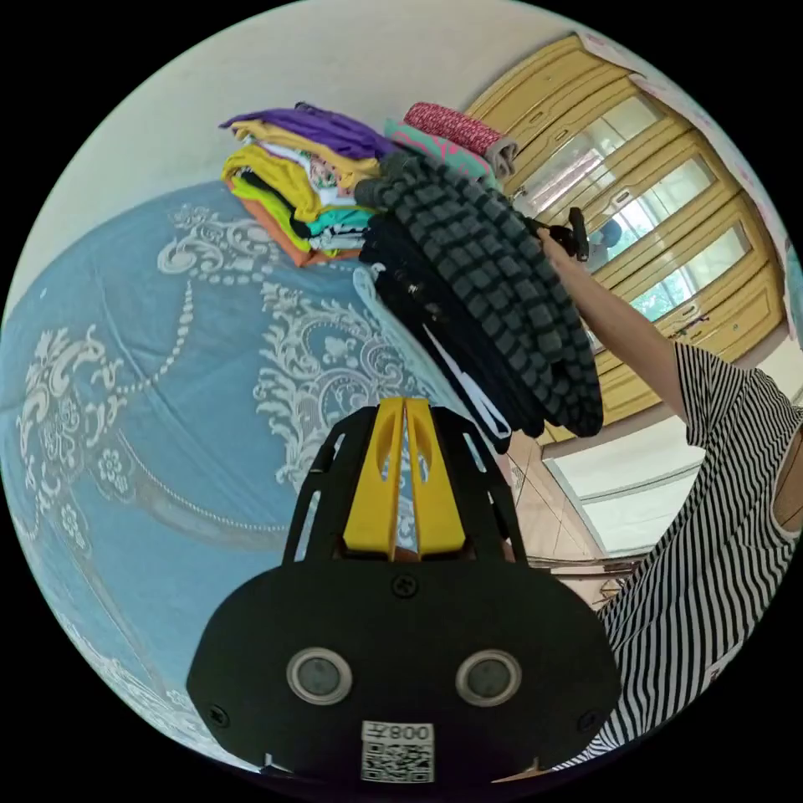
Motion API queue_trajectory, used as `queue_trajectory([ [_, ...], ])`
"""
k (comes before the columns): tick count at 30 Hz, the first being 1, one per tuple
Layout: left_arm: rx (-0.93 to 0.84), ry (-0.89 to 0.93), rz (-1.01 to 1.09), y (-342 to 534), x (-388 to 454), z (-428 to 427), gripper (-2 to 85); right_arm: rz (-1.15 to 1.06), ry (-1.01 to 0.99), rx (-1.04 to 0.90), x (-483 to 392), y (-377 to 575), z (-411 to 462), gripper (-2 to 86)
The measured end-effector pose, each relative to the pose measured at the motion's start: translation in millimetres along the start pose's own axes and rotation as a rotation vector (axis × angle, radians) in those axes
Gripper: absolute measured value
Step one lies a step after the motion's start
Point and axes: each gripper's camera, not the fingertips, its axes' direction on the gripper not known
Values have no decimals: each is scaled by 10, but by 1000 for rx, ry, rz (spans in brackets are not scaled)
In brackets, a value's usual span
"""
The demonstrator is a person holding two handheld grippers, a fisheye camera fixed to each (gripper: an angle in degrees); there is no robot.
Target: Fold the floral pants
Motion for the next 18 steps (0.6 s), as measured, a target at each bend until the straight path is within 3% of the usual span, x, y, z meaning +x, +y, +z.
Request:
queue_trajectory([
  [9, -77, 46, -195, 608, -286, -142, 1, -22, 220, -93, 17, -170, 620, 71],
  [18, -93, 66, -193, 1044, -119, -551, 1, 128, 13, 75, 538, 197, 158, 16],
])
